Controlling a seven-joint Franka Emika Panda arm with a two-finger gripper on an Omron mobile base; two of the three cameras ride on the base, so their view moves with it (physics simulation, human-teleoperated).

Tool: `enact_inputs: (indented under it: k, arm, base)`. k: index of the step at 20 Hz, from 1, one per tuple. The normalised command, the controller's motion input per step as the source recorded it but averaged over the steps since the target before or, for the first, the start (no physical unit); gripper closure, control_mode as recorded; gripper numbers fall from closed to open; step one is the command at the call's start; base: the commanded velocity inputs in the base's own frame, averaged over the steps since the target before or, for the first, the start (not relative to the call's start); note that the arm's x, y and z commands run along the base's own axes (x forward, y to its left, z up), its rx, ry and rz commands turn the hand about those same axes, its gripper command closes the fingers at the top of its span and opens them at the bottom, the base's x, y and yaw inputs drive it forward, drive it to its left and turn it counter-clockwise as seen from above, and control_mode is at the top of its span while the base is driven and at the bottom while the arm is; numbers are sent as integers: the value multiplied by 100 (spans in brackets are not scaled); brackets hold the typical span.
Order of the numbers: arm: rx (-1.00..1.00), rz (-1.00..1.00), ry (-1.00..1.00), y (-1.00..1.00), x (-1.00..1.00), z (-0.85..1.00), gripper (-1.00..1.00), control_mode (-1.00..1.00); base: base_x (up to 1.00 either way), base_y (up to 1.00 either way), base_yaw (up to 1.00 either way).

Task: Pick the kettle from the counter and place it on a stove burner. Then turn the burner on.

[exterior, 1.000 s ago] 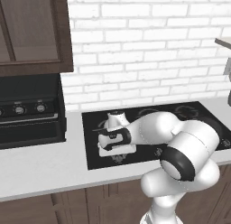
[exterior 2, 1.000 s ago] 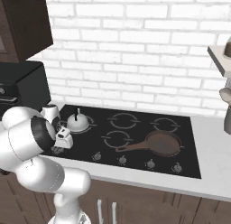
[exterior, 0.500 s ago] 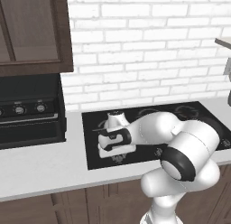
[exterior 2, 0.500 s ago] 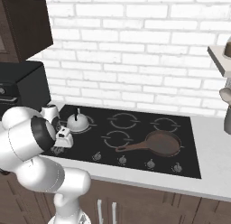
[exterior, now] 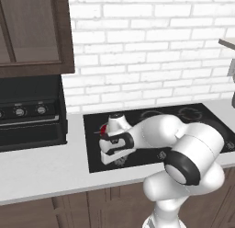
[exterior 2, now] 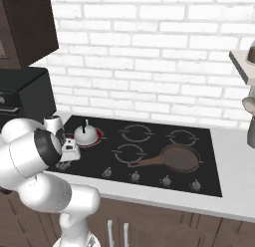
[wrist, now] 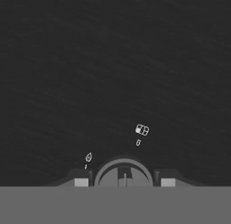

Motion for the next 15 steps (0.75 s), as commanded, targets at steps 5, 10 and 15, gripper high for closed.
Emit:
enact_inputs:
  k: [5, 10, 15]
  arm:
    - [0, 27, 0, 0, -20, 0, 100, -100]
    - [0, 24, 0, 0, -17, 0, 100, -100]
    - [0, 23, 0, 0, -11, 0, 100, -100]
  base:
    - [0, 0, 0]
    - [0, 0, 0]
    - [0, 0, 0]
